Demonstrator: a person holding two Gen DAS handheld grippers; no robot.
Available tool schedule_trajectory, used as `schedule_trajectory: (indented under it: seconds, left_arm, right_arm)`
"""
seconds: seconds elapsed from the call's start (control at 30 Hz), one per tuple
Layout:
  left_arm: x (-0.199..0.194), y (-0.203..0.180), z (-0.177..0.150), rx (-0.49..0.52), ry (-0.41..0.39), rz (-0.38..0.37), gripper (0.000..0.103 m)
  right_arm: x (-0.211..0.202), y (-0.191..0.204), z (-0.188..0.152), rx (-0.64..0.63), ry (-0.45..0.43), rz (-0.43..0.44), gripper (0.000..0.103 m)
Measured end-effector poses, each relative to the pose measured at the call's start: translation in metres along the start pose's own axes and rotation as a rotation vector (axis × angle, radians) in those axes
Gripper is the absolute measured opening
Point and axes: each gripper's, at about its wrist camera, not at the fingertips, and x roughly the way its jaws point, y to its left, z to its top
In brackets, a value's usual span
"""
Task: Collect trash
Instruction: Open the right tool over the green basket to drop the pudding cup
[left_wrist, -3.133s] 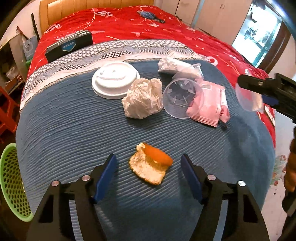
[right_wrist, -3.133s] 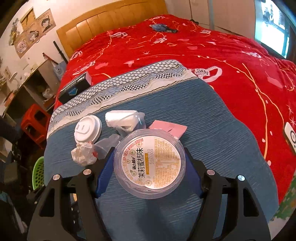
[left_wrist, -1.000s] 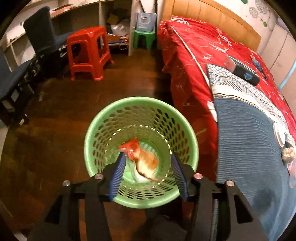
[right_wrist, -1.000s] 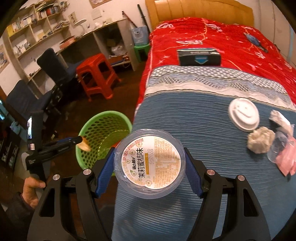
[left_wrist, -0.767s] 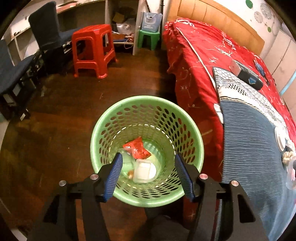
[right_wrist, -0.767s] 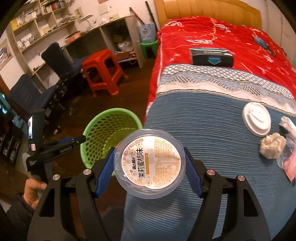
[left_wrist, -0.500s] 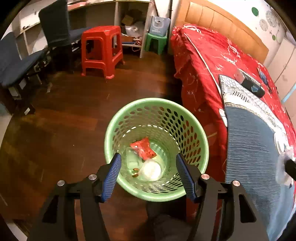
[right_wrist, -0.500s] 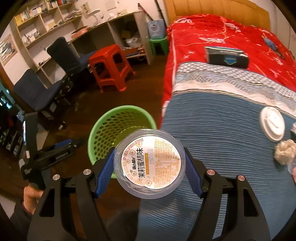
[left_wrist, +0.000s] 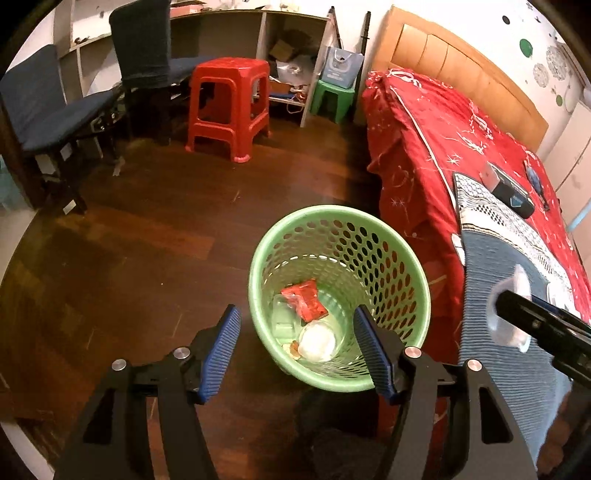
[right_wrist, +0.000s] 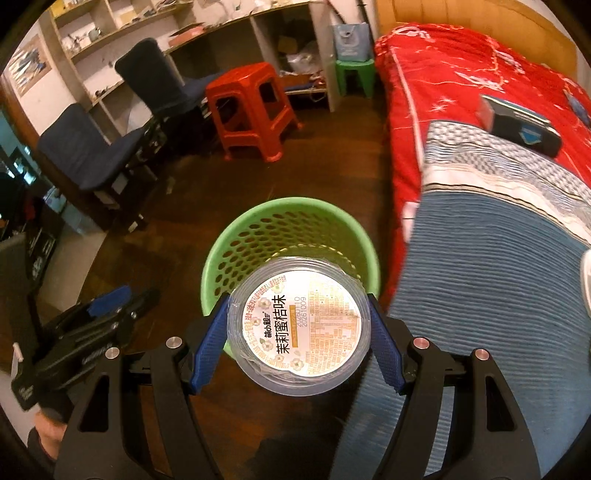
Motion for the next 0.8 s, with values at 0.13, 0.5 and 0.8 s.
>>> schedule_trajectory:
  seconds: [0.13,0.5,0.8]
  left_arm:
    - [-0.001,0.007,-0.001,-0.021,-0.001,0.001,0.064]
    - [-0.004,0.001,-0.004,-0.027,0.001,-0.011,0.068]
    - [-0.012,-0.033,-0.009,0.026,0.001,-0.043,0.070]
  right_arm:
    - [0.014,0.013,0.006,-0.016,0.006,0.017,0.072]
    - [-0.001,0.008,0.005,0.006,-0.039,0.037,0.081]
    - [-0.053,-0.034,-0.023,0.044,-0.115,-0.044,0.086]
